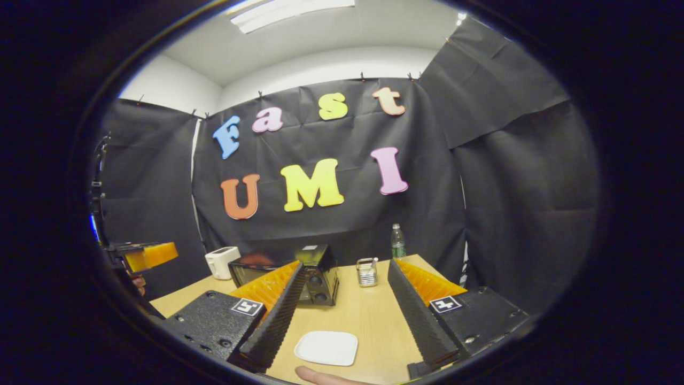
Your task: Open the electric oven with the left hand, put the food in, and close the electric oven.
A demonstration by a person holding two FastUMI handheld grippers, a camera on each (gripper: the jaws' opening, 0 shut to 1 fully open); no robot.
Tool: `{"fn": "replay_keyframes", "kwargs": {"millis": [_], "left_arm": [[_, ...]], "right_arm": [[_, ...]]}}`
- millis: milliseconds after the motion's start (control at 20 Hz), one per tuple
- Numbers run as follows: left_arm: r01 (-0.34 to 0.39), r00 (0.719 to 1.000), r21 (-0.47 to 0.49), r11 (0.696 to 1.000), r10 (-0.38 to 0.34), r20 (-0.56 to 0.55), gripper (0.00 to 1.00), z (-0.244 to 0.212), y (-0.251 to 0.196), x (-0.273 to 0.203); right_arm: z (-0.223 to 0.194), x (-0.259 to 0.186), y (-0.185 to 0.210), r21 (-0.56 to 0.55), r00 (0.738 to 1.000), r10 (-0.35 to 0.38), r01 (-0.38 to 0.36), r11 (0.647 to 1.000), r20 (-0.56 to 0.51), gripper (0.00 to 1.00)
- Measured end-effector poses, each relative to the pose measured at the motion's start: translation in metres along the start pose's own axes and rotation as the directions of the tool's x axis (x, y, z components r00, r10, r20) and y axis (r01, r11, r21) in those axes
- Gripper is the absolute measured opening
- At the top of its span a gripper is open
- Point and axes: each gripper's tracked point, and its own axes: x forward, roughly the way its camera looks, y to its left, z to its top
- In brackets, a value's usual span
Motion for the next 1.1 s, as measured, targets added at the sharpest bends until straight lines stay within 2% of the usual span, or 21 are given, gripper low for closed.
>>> {"fn": "replay_keyframes", "kwargs": {"millis": [250, 650, 900, 1100], "left_arm": [[0.000, 1.000, 0.003, 1.000, 0.000, -0.016, 0.94, -0.009, -0.003, -0.028], [0.080, 0.996, -0.019, 0.997, -0.080, -0.034, 0.94, -0.013, -0.019, -0.039], [0.083, 0.996, -0.022, 0.996, -0.084, -0.036, 0.94, -0.014, -0.019, -0.040], [0.088, 0.996, 0.012, 0.996, -0.087, -0.030, 0.94, -0.013, -0.021, -0.042]], "right_arm": [[0.000, -0.010, 0.029, -0.050, 0.998, 0.064, -0.064, 0.997, -0.002, 0.94], [0.005, -0.020, 0.047, -0.115, 0.997, 0.073, -0.070, 0.991, 0.018, 0.93], [0.000, -0.020, 0.052, -0.123, 0.996, 0.085, -0.084, 0.989, 0.009, 0.94], [-0.003, -0.020, 0.054, -0.123, 0.996, 0.088, -0.086, 0.989, 0.008, 0.94]]}}
